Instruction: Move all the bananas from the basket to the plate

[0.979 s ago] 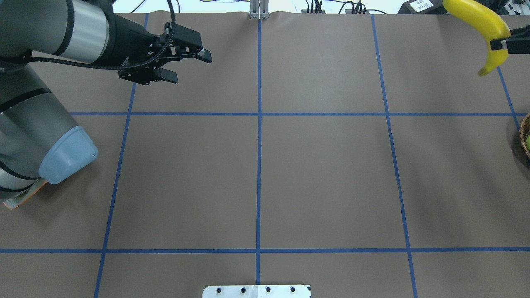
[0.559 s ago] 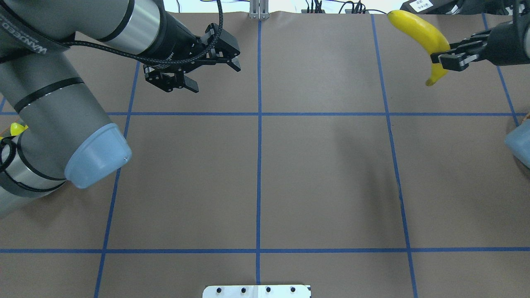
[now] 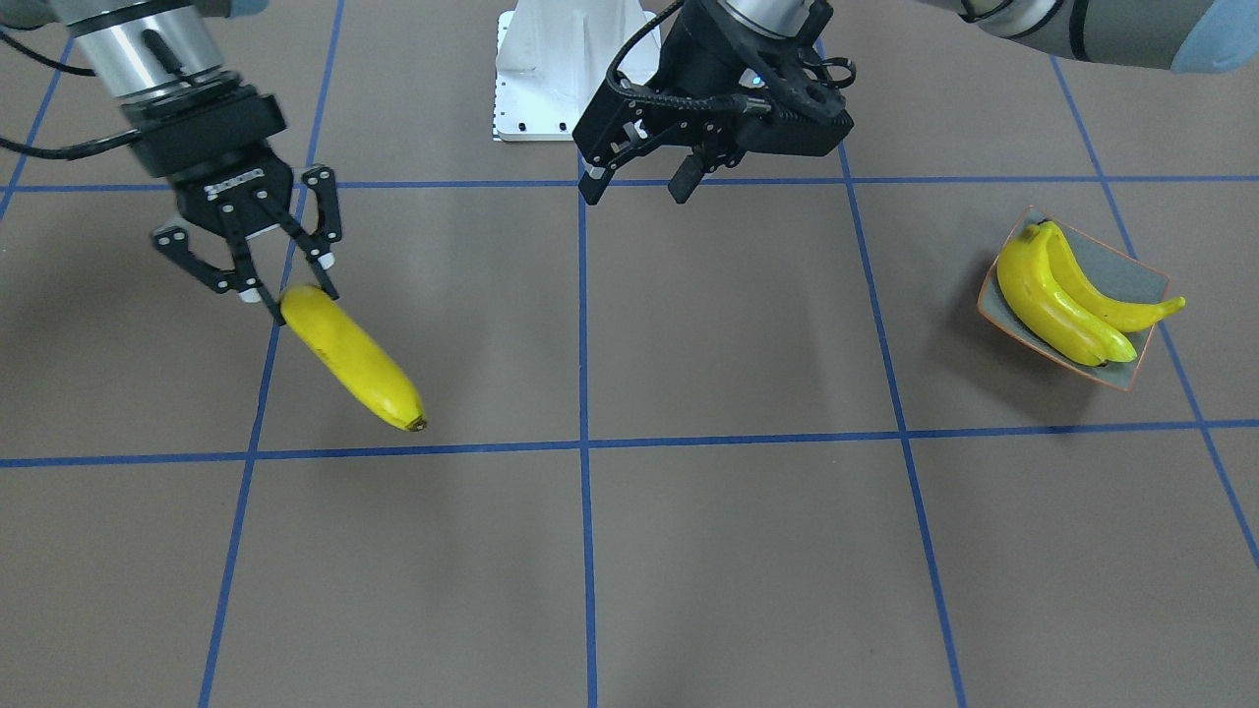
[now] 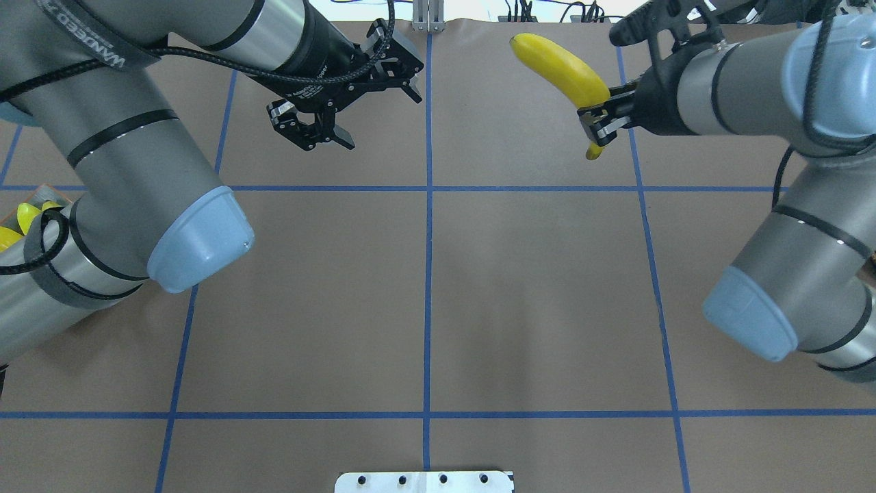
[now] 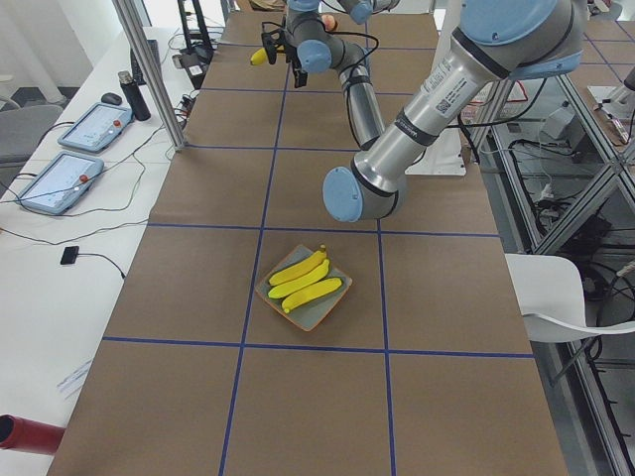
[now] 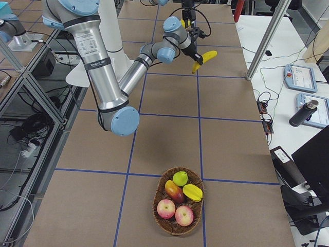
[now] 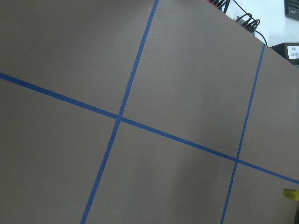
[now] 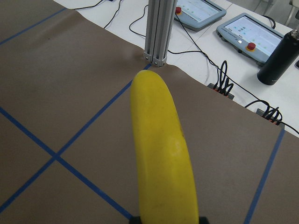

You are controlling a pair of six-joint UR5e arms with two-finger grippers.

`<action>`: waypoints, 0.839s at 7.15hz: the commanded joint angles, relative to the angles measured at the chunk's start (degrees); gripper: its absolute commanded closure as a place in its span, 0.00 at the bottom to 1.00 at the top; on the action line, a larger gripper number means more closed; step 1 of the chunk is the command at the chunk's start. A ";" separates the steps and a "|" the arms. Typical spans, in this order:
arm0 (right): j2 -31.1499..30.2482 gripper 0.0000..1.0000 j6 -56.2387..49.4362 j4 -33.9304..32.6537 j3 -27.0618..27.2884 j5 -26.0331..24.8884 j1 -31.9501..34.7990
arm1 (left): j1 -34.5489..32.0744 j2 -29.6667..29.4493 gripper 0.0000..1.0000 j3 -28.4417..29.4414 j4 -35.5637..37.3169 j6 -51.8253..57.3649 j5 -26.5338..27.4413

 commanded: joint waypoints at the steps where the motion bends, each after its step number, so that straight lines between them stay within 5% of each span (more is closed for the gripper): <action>1: 3.75 1.00 1.91 -5.20 2.29 -12.97 -10.82 | -0.07 -0.17 0.00 0.74 -0.45 -2.21 0.19; 6: 6.22 1.00 3.42 -5.65 2.74 -28.90 -23.24 | -0.16 -0.17 0.00 2.67 -3.09 -11.62 0.54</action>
